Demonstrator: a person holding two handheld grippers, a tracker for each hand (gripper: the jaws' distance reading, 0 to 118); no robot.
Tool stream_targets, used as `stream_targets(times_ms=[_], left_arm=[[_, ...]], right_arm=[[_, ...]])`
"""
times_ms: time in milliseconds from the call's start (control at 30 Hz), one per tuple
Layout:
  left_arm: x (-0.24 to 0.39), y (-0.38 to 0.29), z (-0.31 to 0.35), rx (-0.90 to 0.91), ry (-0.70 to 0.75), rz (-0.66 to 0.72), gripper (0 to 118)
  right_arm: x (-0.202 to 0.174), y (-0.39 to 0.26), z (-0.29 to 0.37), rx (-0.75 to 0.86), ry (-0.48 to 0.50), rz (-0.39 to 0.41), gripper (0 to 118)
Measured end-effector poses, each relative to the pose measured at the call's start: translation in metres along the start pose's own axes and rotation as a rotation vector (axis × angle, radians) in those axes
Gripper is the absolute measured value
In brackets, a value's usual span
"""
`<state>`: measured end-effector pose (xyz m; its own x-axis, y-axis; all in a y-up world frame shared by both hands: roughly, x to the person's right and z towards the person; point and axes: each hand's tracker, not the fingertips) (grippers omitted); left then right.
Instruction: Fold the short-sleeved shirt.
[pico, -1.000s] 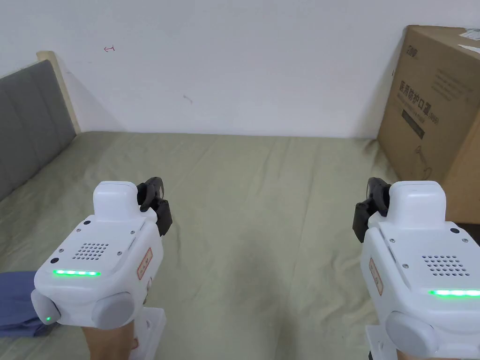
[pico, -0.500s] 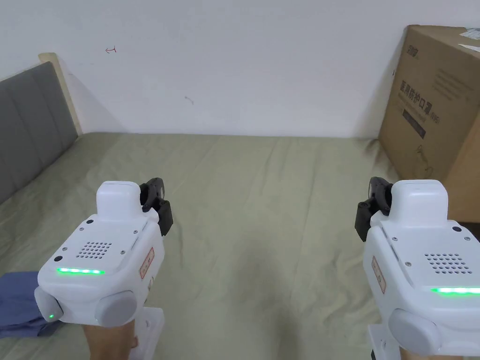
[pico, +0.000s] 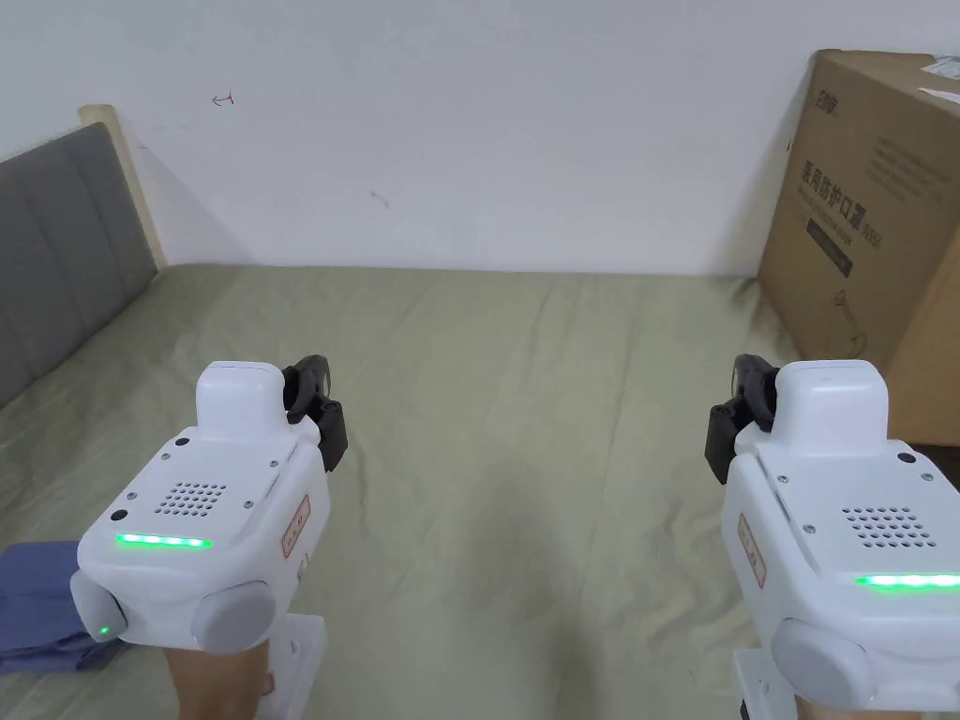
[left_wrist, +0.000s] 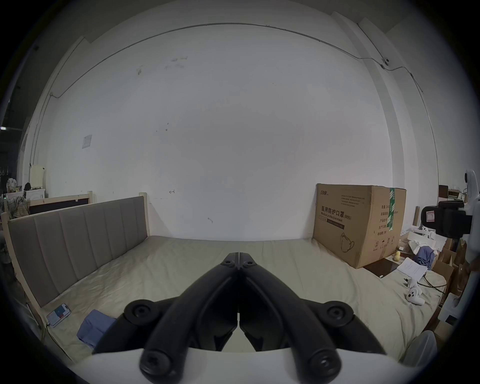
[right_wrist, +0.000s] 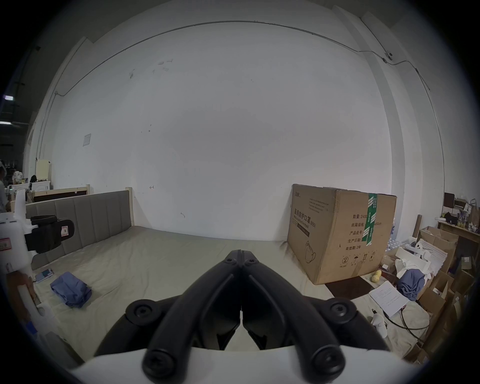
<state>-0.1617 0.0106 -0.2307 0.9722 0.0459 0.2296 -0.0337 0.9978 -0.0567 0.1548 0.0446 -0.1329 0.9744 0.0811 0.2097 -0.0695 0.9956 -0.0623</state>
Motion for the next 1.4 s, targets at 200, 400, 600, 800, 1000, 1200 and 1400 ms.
stream_targets(times_ms=[200, 400, 600, 800, 1000, 1200, 1400], left_arm=[[-0.0006, 0.0009, 0.0001, 0.003, 0.001, -0.008, 0], [-0.0009, 0.0011, 0.0011, 0.002, -0.002, -0.007, 0], [-0.0018, 0.0009, 0.0013, -0.002, -0.002, -0.005, 0], [0.0005, 0.0009, 0.0016, -0.002, 0.014, -0.025, 0], [-0.0001, 0.0018, 0.0028, 0.011, 0.026, -0.012, 22], [-0.0030, 0.0021, 0.0017, 0.014, 0.012, 0.009, 97], [-0.0033, 0.0023, 0.0033, 0.029, 0.025, 0.001, 118]], right_arm=[[0.0009, 0.0002, 0.0003, 0.000, -0.002, -0.002, 0], [0.0017, 0.0004, 0.0010, 0.001, -0.005, -0.004, 0], [0.0023, 0.0009, 0.0014, 0.002, -0.006, -0.002, 0], [0.0018, 0.0005, 0.0017, 0.002, -0.010, 0.001, 0], [0.0023, 0.0003, 0.0015, -0.006, -0.014, -0.002, 0], [0.0047, -0.0020, -0.0007, -0.014, -0.018, -0.028, 83], [0.0057, -0.0045, -0.0001, -0.005, -0.034, -0.035, 118]])
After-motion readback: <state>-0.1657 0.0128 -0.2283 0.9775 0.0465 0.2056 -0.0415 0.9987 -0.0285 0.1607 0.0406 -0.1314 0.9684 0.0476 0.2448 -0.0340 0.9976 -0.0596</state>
